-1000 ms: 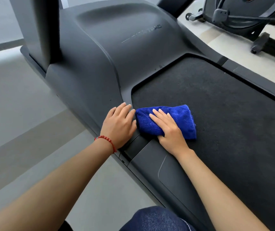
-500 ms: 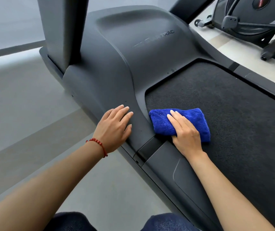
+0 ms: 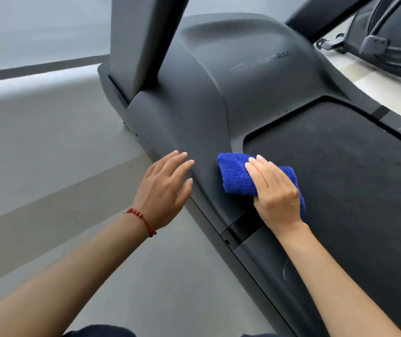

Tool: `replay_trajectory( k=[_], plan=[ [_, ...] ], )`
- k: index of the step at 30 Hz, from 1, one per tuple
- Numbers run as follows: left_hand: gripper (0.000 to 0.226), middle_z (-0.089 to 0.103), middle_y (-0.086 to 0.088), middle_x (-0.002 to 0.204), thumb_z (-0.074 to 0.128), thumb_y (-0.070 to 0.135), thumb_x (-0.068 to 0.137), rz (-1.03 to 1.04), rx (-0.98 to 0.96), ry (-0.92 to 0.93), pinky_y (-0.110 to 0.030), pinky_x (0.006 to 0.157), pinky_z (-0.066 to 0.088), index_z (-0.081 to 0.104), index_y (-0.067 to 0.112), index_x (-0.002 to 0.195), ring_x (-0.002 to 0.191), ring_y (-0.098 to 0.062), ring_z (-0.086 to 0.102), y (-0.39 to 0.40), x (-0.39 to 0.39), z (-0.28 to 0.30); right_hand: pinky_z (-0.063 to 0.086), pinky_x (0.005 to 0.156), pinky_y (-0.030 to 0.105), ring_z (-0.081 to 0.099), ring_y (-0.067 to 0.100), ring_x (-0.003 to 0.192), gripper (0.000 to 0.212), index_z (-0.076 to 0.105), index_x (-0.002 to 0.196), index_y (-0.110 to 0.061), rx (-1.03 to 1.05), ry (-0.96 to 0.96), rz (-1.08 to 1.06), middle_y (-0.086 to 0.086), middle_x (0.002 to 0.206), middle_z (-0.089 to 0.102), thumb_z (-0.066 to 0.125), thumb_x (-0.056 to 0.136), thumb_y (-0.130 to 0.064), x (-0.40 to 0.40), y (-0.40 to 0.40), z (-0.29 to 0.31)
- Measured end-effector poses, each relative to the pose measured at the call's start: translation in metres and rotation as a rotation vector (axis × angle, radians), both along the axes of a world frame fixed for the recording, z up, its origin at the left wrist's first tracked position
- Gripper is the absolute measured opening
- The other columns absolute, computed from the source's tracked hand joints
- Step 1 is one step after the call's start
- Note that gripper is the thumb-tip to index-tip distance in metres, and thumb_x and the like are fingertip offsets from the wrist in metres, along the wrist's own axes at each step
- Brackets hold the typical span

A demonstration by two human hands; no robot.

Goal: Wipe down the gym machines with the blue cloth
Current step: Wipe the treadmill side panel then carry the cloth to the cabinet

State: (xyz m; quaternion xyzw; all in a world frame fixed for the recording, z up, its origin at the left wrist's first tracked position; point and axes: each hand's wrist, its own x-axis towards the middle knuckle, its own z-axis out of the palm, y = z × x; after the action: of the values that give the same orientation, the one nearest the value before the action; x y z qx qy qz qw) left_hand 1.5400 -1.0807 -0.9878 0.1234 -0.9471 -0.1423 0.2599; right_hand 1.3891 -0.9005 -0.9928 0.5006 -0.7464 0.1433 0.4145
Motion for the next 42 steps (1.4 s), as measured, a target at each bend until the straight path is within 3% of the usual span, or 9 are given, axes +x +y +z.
replay_trajectory(
  k=[8,15,18,24,29,32,37,42],
  plan=[
    [0.042,0.057,-0.016,0.123,0.038,0.024,0.091,0.164,0.185,0.07,-0.045,0.098,0.041,0.059,0.001,0.119,0.119,-0.03,0.048,-0.027,0.043,-0.007,0.054,0.083,0.039,0.065,0.027,0.103,0.037,0.07,0.1,0.001,0.007,-0.005,0.194,0.013,0.104,0.069,0.035,0.09,0.011,0.045,-0.062,0.001],
    [0.041,0.059,-0.017,0.121,0.039,0.022,0.091,0.304,0.205,0.028,-0.036,0.097,0.035,0.06,-0.002,0.117,0.117,-0.031,0.05,-0.022,0.114,-0.002,0.052,0.088,0.039,0.064,0.027,0.104,0.025,0.07,0.1,-0.001,0.031,-0.013,0.317,0.013,0.104,0.069,0.054,0.085,0.01,0.102,-0.092,0.018],
    [0.041,0.06,-0.018,0.118,0.04,0.022,0.09,0.391,0.249,0.006,-0.035,0.097,0.035,0.061,-0.002,0.115,0.115,-0.033,0.051,-0.017,0.145,0.008,0.052,0.087,0.039,0.064,0.027,0.104,0.028,0.07,0.1,-0.001,0.034,-0.084,0.348,0.012,0.104,0.07,0.049,0.085,0.012,0.134,-0.098,0.025],
    [0.038,0.061,-0.017,0.117,0.04,0.02,0.09,0.468,0.222,-0.034,-0.038,0.094,0.036,0.062,-0.001,0.113,0.115,-0.031,0.052,-0.001,0.201,0.056,0.047,0.093,0.039,0.064,0.027,0.104,0.033,0.067,0.103,0.0,0.112,-0.208,0.433,0.012,0.105,0.069,0.054,0.074,0.01,0.18,-0.089,0.057],
    [0.037,0.061,-0.016,0.117,0.041,0.018,0.089,0.503,0.186,-0.091,-0.038,0.092,0.037,0.063,0.0,0.113,0.115,-0.029,0.05,0.018,0.244,0.101,0.048,0.09,0.041,0.064,0.027,0.104,0.032,0.061,0.107,-0.004,0.201,-0.215,0.502,0.01,0.105,0.069,0.05,0.079,0.007,0.215,-0.076,0.097],
    [0.037,0.061,-0.016,0.117,0.041,0.018,0.089,0.5,0.18,-0.123,-0.038,0.091,0.037,0.063,0.0,0.113,0.115,-0.029,0.051,0.03,0.262,0.133,0.049,0.089,0.041,0.064,0.027,0.103,0.03,0.067,0.104,-0.004,0.225,-0.239,0.524,0.009,0.104,0.069,0.045,0.087,0.007,0.228,-0.069,0.125],
    [0.037,0.062,-0.017,0.116,0.041,0.018,0.09,0.519,0.156,-0.15,-0.04,0.092,0.038,0.063,-0.001,0.112,0.114,-0.03,0.053,0.04,0.281,0.18,0.049,0.09,0.042,0.063,0.028,0.105,0.034,0.059,0.109,-0.004,0.249,-0.276,0.569,0.01,0.106,0.068,0.052,0.078,0.006,0.241,-0.064,0.174],
    [0.036,0.063,-0.016,0.114,0.041,0.017,0.089,0.55,0.141,-0.136,-0.039,0.092,0.038,0.064,0.0,0.111,0.112,-0.029,0.053,0.042,0.286,0.229,0.048,0.091,0.042,0.063,0.028,0.104,0.032,0.057,0.11,-0.004,0.273,-0.272,0.618,0.011,0.106,0.068,0.048,0.081,0.004,0.249,-0.063,0.225]
  ],
)
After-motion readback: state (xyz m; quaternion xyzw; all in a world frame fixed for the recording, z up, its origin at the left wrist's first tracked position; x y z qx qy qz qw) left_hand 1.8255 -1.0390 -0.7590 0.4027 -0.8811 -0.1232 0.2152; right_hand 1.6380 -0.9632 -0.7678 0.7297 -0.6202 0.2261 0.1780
